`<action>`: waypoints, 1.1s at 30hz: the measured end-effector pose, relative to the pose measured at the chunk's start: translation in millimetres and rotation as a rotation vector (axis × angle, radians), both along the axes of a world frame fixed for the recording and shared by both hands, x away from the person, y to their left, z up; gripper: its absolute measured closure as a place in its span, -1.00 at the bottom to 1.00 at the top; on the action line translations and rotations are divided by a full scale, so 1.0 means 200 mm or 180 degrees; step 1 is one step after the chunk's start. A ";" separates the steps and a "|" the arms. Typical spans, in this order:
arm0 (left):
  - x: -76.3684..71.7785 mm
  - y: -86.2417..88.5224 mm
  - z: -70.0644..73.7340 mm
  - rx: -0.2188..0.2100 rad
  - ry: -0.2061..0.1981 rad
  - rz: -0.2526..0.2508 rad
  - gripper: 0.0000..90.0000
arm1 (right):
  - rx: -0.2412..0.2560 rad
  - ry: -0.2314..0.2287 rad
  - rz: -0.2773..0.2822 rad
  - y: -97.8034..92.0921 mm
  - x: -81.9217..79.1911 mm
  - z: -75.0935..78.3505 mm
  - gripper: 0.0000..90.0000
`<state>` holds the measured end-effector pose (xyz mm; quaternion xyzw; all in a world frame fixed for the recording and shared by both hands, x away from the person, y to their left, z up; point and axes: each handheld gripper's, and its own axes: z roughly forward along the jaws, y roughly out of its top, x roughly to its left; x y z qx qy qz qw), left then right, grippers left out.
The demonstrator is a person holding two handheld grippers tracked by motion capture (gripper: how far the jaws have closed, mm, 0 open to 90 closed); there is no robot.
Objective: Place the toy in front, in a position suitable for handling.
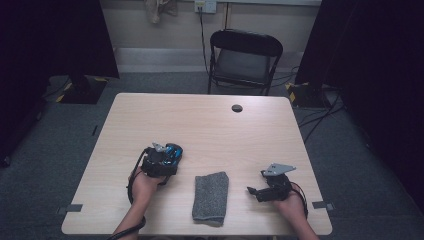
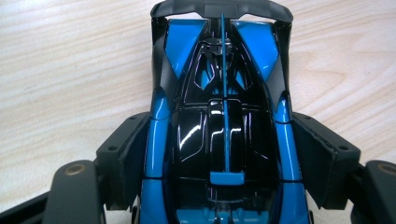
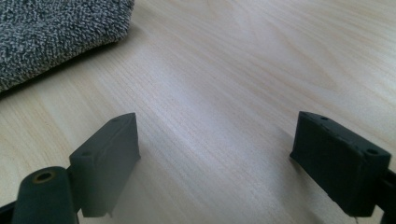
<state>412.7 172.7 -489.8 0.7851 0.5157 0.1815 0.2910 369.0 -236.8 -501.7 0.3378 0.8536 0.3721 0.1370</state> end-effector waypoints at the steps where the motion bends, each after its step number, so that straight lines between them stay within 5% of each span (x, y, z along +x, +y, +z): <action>1: 0.00 0.00 0.00 0.0012 -0.0004 -0.0037 -0.42 | -0.0001 -0.0001 0.0000 0.00 0.00 0.00 -0.69; 5: 0.01 0.00 0.02 0.0083 -0.0025 -0.0176 -0.42 | 0.0001 -0.0001 0.0000 0.00 0.00 0.00 -0.69; 21: 0.05 -0.05 0.08 0.0025 -0.0097 -0.0358 -0.38 | 0.0002 0.0000 0.0000 0.00 0.00 0.00 -0.69; 33: 0.13 -0.19 0.09 0.0141 -0.0132 -0.0619 -0.38 | 0.0002 0.0000 -0.0001 0.00 0.00 0.00 -0.69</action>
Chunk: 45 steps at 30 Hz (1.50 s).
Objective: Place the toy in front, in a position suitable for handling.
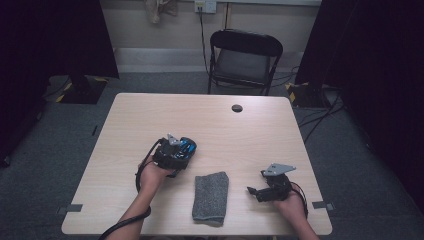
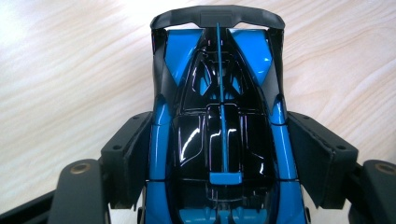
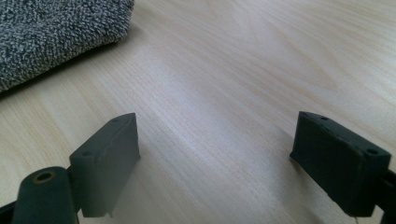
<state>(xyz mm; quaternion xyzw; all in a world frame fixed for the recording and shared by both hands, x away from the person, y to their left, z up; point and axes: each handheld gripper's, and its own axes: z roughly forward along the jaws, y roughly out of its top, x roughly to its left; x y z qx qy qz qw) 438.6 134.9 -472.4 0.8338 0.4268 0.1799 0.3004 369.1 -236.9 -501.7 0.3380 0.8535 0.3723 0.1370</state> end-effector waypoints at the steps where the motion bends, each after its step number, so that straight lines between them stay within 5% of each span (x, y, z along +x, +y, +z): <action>1: 0.01 -0.02 0.00 -0.0003 -0.0013 -0.0017 -0.39 | 0.0000 0.0000 0.0001 0.00 0.00 0.00 -0.69; 24: 0.13 -0.24 -0.04 0.0000 -0.0042 -0.0274 -0.39 | 0.0004 0.0002 0.0003 0.00 0.00 0.00 -0.69; 39: 0.13 -0.23 -0.08 -0.0050 -0.0098 -0.0256 -0.41 | 0.0003 0.0003 0.0009 0.00 0.00 0.00 -0.69; 45: 0.11 -0.20 -0.01 -0.0112 -0.0170 -0.0179 -0.58 | 0.0003 0.0002 0.0009 0.00 0.00 0.00 -0.69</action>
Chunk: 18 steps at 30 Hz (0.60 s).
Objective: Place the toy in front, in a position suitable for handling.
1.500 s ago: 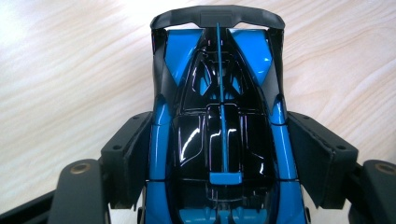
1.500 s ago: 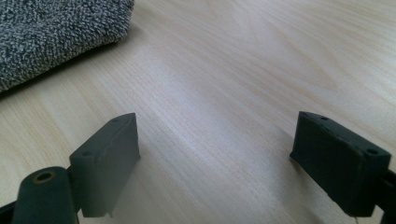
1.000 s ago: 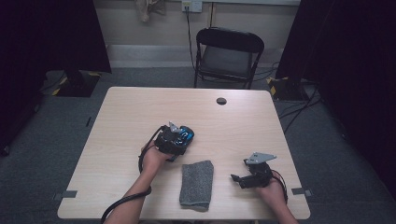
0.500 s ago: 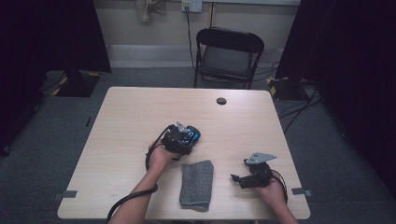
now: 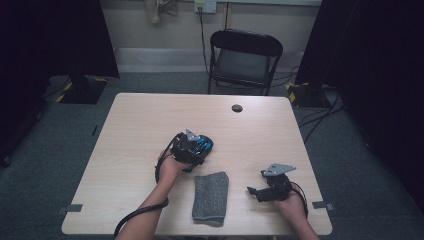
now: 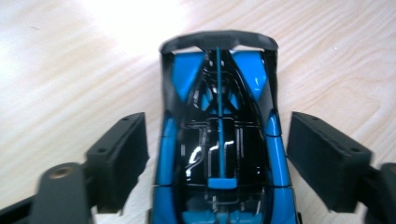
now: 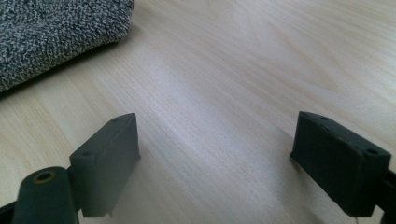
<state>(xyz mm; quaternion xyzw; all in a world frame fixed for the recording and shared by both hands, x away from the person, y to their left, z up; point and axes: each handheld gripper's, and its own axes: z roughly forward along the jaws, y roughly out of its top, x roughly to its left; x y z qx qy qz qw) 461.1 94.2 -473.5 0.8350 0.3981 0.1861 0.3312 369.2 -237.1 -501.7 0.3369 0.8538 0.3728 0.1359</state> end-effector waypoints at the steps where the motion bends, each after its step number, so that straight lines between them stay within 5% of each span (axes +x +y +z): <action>1: -0.01 0.01 0.01 0.0005 0.0002 0.0011 -0.58 | 0.0000 0.0000 0.0000 0.00 0.00 0.00 -0.69; 18: -0.20 0.14 -0.01 0.0115 0.0042 0.0010 -0.65 | -0.0004 -0.0002 -0.0003 0.00 0.00 0.00 -0.69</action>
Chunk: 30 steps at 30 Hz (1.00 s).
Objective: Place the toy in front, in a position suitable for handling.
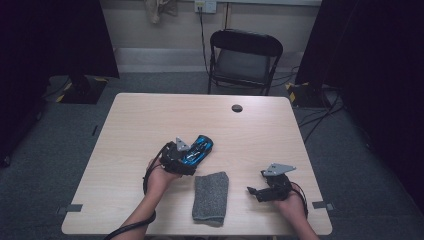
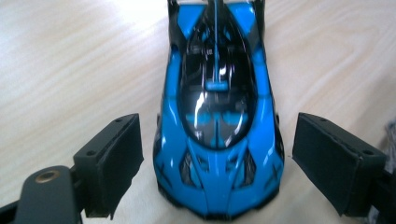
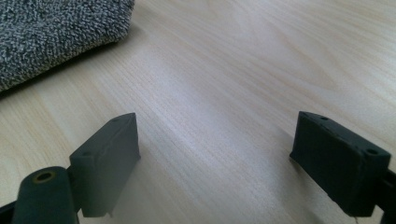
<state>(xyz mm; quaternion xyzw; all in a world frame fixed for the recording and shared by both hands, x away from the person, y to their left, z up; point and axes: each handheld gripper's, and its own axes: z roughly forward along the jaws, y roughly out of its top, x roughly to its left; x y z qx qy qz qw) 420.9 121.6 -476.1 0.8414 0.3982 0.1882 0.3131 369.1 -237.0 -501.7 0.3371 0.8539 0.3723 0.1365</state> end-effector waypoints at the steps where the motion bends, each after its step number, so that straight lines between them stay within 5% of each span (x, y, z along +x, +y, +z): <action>1: 0.00 0.01 0.00 -0.0014 0.0030 -0.0005 -0.66 | -0.0001 0.0000 0.0000 0.00 0.00 0.00 -0.69; 12: -0.02 0.04 -0.08 -0.0043 0.0050 -0.0016 -0.67 | -0.0001 -0.0001 -0.0001 0.00 0.00 0.00 -0.69; 21: -0.02 0.07 -0.12 -0.0261 0.0069 -0.0042 -0.68 | -0.0001 -0.0003 -0.0002 0.00 0.00 0.00 -0.69; 25: -0.02 0.08 -0.12 -0.0258 0.0013 -0.0116 -0.71 | -0.0001 -0.0002 -0.0003 0.00 0.00 0.00 -0.69; 30: -0.01 0.07 -0.14 -0.0263 0.0033 -0.0222 -0.92 | -0.0001 0.0000 -0.0013 0.00 0.00 0.00 -0.69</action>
